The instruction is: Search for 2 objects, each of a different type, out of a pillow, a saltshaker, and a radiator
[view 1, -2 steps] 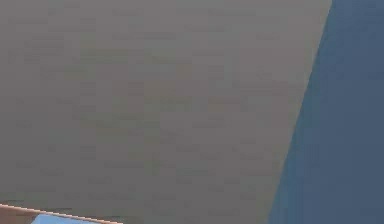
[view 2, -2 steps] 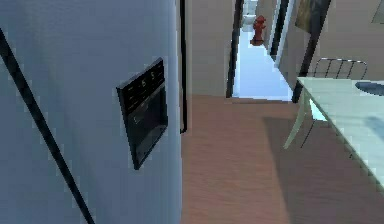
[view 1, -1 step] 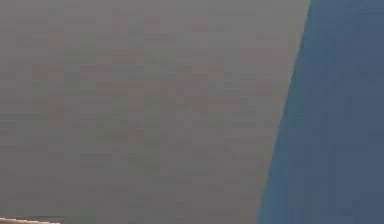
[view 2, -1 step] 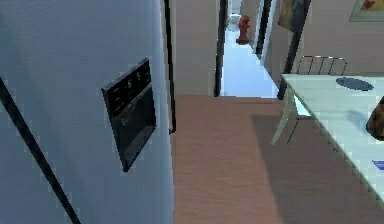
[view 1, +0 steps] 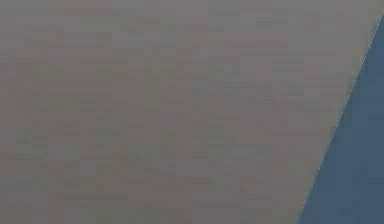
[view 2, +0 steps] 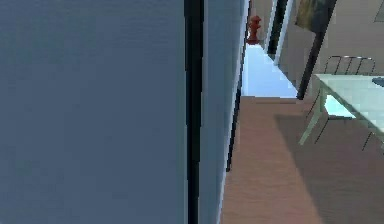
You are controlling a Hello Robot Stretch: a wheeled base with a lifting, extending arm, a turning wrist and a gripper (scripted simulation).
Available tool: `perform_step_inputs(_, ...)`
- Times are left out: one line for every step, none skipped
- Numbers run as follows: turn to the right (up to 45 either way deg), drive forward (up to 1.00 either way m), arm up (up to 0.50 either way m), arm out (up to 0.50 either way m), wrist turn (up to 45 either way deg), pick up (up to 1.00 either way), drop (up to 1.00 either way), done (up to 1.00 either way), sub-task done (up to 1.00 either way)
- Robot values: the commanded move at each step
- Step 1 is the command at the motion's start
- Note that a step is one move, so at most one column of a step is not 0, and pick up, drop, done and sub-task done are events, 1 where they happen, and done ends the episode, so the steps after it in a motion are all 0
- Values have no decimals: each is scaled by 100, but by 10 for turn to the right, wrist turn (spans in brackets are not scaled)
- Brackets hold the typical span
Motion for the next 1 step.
perform_step_inputs(-450, 0, 0, 0, 0, 0, 0, 0, 0)
